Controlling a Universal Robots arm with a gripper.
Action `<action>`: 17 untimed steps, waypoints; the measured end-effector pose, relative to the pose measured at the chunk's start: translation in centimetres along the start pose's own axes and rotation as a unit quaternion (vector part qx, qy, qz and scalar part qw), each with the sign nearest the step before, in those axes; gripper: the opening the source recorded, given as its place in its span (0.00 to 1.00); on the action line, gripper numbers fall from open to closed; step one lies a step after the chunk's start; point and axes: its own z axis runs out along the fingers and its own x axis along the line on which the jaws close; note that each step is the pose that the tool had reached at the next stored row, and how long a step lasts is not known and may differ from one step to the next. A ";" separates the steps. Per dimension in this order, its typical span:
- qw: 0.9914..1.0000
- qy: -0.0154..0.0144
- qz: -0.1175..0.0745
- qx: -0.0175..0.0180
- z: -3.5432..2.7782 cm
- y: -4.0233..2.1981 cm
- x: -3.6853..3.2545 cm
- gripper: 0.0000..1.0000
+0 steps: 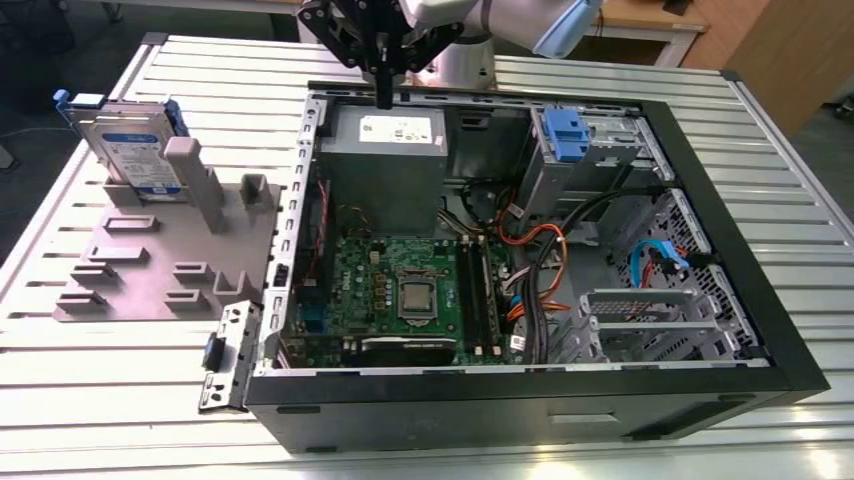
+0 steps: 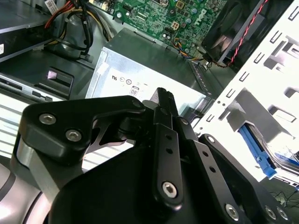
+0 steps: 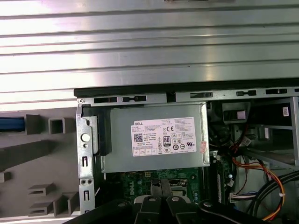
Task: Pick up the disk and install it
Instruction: 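Reach for the disk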
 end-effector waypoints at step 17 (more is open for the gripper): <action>1.000 0.000 0.000 0.000 -0.01 -0.02 0.23 0.11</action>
